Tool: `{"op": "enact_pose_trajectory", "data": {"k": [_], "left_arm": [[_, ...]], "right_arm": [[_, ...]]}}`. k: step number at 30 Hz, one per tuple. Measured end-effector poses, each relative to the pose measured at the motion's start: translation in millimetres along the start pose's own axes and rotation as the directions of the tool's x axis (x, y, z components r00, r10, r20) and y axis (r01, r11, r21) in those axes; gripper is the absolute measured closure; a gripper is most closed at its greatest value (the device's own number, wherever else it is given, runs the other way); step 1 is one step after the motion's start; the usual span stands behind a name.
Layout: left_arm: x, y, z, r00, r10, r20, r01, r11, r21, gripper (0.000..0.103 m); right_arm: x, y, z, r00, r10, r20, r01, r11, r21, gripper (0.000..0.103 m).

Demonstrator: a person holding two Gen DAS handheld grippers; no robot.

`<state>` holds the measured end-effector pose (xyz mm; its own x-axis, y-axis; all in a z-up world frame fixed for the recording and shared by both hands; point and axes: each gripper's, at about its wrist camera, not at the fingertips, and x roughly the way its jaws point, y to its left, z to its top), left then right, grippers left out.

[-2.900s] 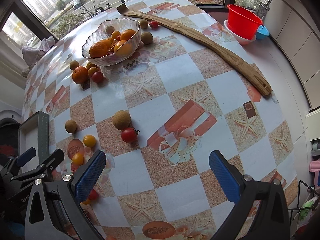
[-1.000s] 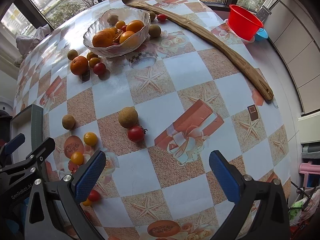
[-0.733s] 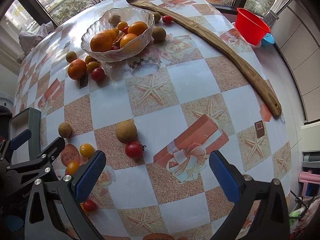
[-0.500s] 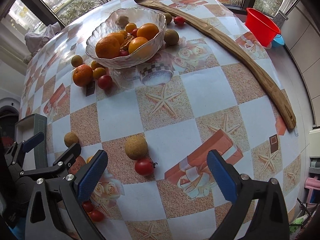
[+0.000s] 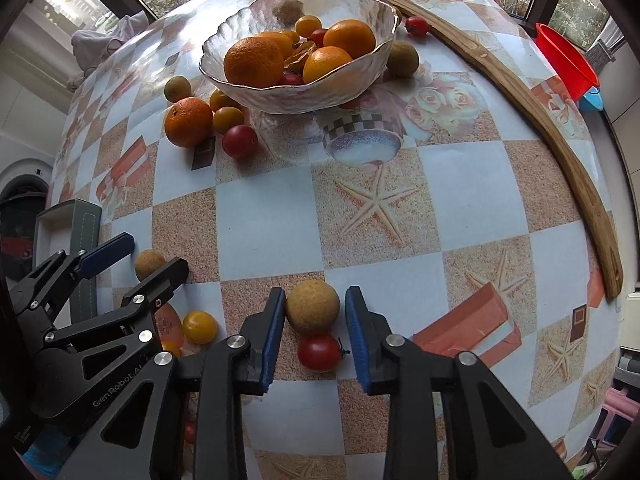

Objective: Organize fruits
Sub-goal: 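Close the left tool on a brown fruit while the right tool grasps another, then carry both brown fruits into the grey tray and open both tools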

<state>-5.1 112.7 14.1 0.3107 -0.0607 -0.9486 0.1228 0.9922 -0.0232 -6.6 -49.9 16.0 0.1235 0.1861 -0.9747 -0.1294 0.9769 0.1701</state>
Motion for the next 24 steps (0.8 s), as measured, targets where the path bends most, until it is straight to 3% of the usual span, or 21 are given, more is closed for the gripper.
{"op": "enact_pose_trajectory", "data": {"k": [1, 5, 10, 17, 24], "left_arm": [[-0.8, -0.8, 0.0, 1.0, -0.006, -0.001, 0.006, 1.0, 0.006, 0.077], [-5.7, 5.1, -0.8, 0.998, -0.069, -0.011, 0.069, 0.997, -0.03, 0.077], [-24.2, 10.8, -4.7, 0.995, -0.099, 0.018, 0.1, 0.993, -0.056, 0.077], [-55.2, 25.8, -5.5, 0.992, -0.11, 0.069, 0.115, 0.99, -0.076, 0.077], [-79.2, 62.0, -16.3, 0.991, -0.075, 0.109, 0.089, 0.988, -0.128, 0.077]], "right_arm": [[-1.0, -1.9, -0.9, 1.0, 0.001, 0.002, -0.001, 1.0, 0.012, 0.074], [-9.3, -7.6, -8.3, 0.999, 0.032, 0.017, -0.033, 0.999, 0.041, 0.074], [-16.8, -9.8, -13.1, 0.998, 0.066, 0.018, -0.067, 0.995, 0.075, 0.074], [-33.5, 3.4, -14.2, 0.996, 0.084, 0.033, -0.085, 0.995, 0.059, 0.074], [-39.0, 42.5, -9.5, 0.993, 0.112, 0.039, -0.113, 0.994, 0.013, 0.074]]}}
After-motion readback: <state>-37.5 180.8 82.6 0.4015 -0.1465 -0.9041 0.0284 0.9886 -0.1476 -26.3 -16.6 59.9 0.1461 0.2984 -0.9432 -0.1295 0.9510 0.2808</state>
